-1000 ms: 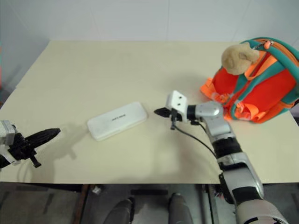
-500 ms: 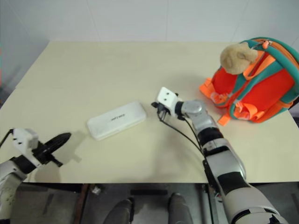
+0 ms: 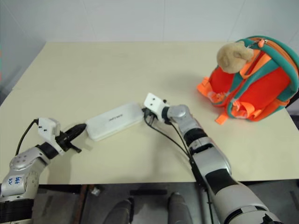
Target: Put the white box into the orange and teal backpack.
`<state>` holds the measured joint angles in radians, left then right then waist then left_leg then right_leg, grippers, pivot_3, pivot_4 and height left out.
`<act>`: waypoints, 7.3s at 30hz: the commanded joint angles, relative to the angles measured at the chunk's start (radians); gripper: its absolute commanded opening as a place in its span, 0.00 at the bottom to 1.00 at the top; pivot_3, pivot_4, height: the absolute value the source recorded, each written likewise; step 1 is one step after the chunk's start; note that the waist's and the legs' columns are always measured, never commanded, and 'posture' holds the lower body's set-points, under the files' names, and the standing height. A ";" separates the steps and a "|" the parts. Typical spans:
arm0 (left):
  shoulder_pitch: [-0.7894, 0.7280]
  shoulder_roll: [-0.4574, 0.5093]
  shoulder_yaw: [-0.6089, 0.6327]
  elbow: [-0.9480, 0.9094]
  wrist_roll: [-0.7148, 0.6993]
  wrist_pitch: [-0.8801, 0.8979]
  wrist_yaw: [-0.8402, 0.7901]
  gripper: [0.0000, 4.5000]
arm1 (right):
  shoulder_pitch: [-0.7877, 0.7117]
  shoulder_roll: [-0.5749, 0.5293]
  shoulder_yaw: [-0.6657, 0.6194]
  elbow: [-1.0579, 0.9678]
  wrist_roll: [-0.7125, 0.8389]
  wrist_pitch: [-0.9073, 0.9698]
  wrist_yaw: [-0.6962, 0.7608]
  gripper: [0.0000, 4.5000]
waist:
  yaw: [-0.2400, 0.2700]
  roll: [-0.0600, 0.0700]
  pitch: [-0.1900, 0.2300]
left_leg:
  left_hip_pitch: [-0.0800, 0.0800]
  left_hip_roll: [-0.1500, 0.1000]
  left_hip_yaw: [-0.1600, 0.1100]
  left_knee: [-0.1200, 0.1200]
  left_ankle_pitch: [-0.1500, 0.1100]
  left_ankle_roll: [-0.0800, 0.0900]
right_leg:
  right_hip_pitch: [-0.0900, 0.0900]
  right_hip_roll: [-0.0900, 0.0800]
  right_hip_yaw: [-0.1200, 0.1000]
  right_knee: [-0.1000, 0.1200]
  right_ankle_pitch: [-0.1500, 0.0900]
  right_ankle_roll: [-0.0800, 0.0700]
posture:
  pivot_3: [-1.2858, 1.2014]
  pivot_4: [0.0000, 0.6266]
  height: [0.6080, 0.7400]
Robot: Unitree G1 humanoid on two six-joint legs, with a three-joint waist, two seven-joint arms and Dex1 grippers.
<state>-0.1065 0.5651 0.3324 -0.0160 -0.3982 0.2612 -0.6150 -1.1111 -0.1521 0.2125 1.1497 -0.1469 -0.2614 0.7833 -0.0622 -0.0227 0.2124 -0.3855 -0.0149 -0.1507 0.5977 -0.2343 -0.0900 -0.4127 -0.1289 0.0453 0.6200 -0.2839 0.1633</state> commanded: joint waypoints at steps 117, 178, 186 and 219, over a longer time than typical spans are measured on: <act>-0.218 0.030 -0.194 0.075 0.059 0.221 -0.063 0.01 | 0.344 -0.298 -0.056 -0.710 0.137 0.416 0.023 0.00 | 0.030 -0.002 -0.001 | -0.001 0.003 0.001 -0.001 0.002 -0.001 | 0.002 0.003 0.000 -0.008 0.004 -0.001 | 0.52 0.24 1.00; -0.234 0.282 -0.111 0.093 -0.118 0.406 -0.465 0.20 | 0.526 -0.573 -0.158 -1.147 0.317 0.743 0.236 0.19 | 0.031 -0.001 -0.001 | -0.003 0.003 0.002 -0.001 0.001 0.000 | 0.002 0.003 0.000 -0.012 0.005 0.001 | 0.52 0.24 1.00; -0.373 0.312 -0.128 0.217 -0.217 0.532 -0.611 0.76 | 0.464 -0.642 -0.196 -1.095 0.414 0.818 0.331 0.82 | 0.030 -0.001 0.000 | -0.003 0.003 0.002 -0.001 0.001 0.001 | 0.002 0.003 -0.001 -0.013 0.005 0.001 | 0.52 0.24 1.00; -0.637 0.039 -0.263 0.642 -0.096 0.613 -0.475 0.99 | 0.352 -0.503 -0.044 -1.000 0.467 1.095 0.255 1.00 | 0.033 -0.001 0.000 | -0.003 0.002 0.003 0.003 0.001 0.000 | 0.002 0.003 0.000 -0.009 0.006 0.002 | 0.52 0.24 1.00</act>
<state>-0.7358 0.6079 0.0605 0.6040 -0.5141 0.8822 -1.1143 -0.7365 -0.6599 0.1732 0.1568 0.3292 0.8506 1.0461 -0.0290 -0.0240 0.2120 -0.3888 -0.0125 -0.1482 0.6011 -0.2331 -0.0899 -0.4111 -0.1262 0.0451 0.6113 -0.2779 0.1654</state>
